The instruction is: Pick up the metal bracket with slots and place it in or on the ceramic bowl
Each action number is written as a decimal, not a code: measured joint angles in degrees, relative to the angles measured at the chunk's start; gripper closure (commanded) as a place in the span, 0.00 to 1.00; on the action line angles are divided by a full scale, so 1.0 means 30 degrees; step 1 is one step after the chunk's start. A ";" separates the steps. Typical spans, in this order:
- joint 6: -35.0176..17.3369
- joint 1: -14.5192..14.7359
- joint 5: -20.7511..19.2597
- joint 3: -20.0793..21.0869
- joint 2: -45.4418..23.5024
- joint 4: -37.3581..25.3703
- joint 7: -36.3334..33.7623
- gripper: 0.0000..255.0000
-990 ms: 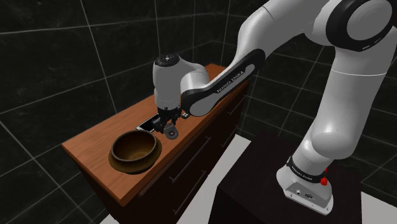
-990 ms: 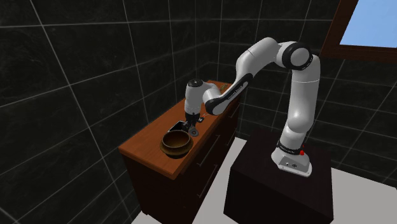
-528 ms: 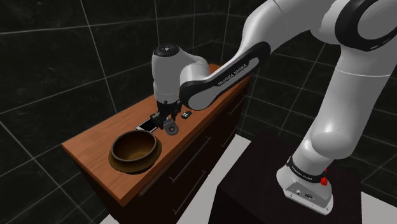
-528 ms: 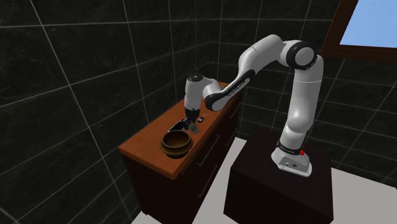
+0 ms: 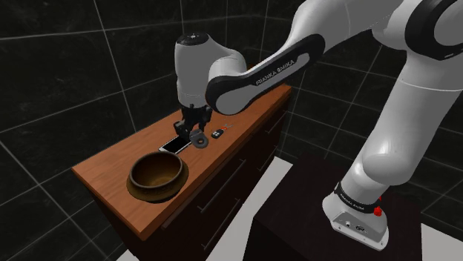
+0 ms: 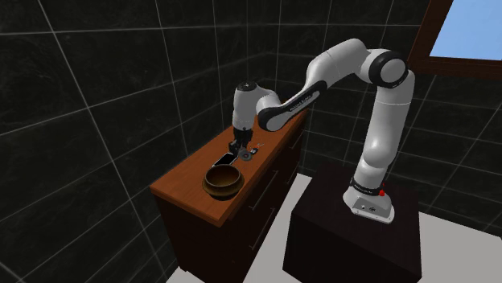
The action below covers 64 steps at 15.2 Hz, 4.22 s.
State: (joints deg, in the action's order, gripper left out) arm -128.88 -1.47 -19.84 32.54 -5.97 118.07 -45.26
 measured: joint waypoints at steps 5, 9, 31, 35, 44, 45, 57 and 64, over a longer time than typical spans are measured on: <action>0.1065 -0.0052 0.0652 0.0089 0.0572 -0.0679 0.0600 1.00; 0.1908 -0.0087 0.1112 0.0126 0.1002 -0.1229 0.1038 1.00; 0.7992 0.4010 -0.1639 0.1973 -0.3516 -0.9514 -0.3641 1.00; 0.8619 0.5189 -0.2432 0.2035 -0.4776 -1.0854 -0.4679 1.00; 0.6783 0.5130 -0.2898 0.1853 -0.5186 -0.9199 -0.5421 1.00; 0.6488 0.5048 -0.2901 0.1845 -0.5120 -0.8839 -0.5488 1.00; 0.5724 0.5097 -0.3216 0.1721 -0.5437 -0.8279 -0.5847 0.00; 0.6817 0.5234 -0.2861 0.1929 -0.5077 -0.9108 -0.5596 0.00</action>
State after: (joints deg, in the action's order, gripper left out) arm -108.43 14.23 -28.42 38.32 -21.20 90.75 -62.05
